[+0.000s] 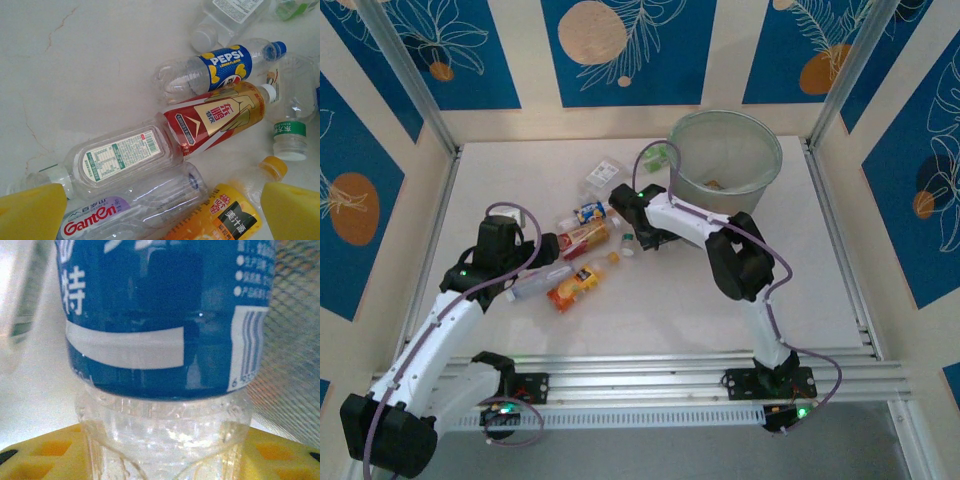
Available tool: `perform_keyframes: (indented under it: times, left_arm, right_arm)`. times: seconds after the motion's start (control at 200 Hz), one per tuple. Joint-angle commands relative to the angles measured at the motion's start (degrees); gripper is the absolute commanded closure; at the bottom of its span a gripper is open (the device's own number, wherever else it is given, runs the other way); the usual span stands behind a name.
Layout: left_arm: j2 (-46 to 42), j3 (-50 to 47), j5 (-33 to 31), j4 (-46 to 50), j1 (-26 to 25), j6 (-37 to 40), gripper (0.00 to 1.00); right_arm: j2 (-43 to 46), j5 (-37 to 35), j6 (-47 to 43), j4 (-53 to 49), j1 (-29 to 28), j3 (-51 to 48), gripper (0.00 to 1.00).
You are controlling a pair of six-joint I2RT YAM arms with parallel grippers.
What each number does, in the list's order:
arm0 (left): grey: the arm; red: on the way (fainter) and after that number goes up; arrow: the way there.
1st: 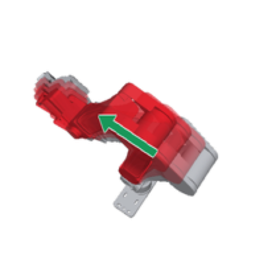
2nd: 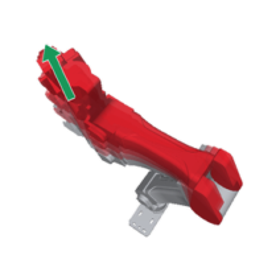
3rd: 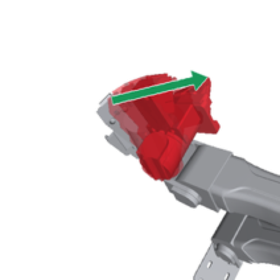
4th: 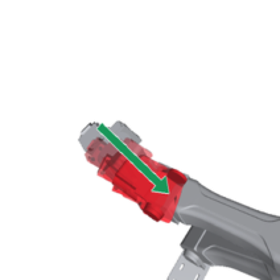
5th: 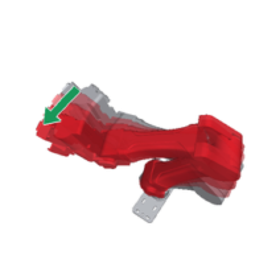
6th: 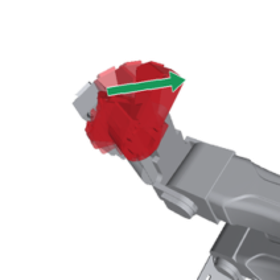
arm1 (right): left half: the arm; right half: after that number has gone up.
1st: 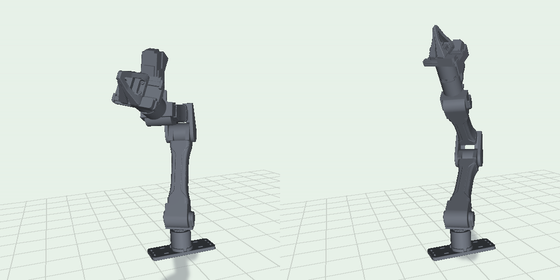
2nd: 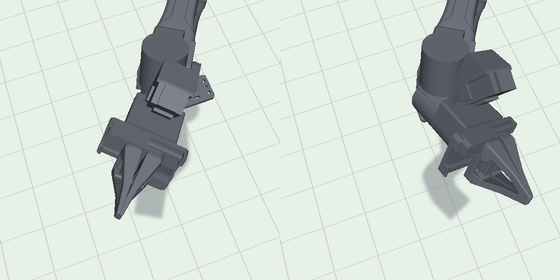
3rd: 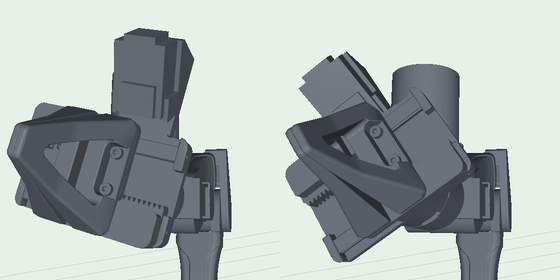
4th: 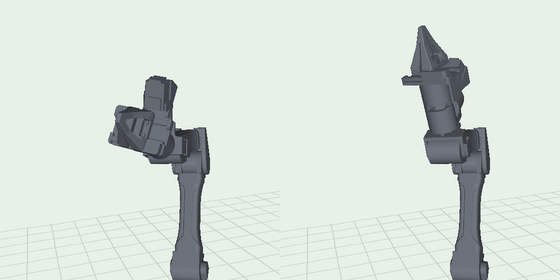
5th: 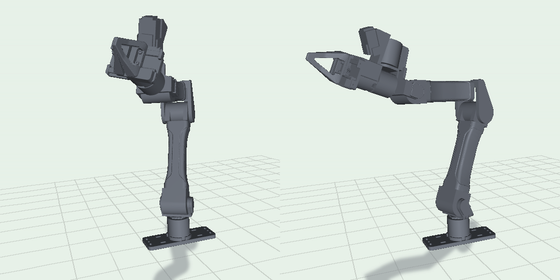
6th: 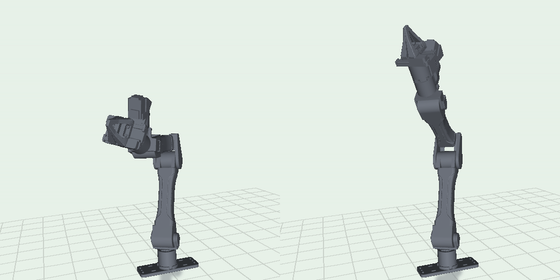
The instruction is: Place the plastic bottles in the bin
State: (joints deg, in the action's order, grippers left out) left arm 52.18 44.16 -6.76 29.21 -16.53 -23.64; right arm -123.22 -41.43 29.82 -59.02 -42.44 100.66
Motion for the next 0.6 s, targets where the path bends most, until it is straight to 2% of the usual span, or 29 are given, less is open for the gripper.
perform_keyframes:
  times: [0.0,0.3,0.595]
  left_arm:
    - [-0.58,-0.22,-0.98,-0.74,-0.55,0.27,0.0]
    - [-0.66,-0.04,-0.99,-0.88,-0.56,0.39,0.0]
    - [-0.54,0.05,-0.22,-1.17,-0.57,0.44,0.0]
  right_arm:
    - [5.69,-2.9,1.57,-3.13,-1.87,2.74,0.67]
    - [11.49,-4.71,0.14,-7.13,-6.38,7.48,0.71]
    - [17.53,-4.23,-10.14,-8.11,-9.72,19.43,0.72]
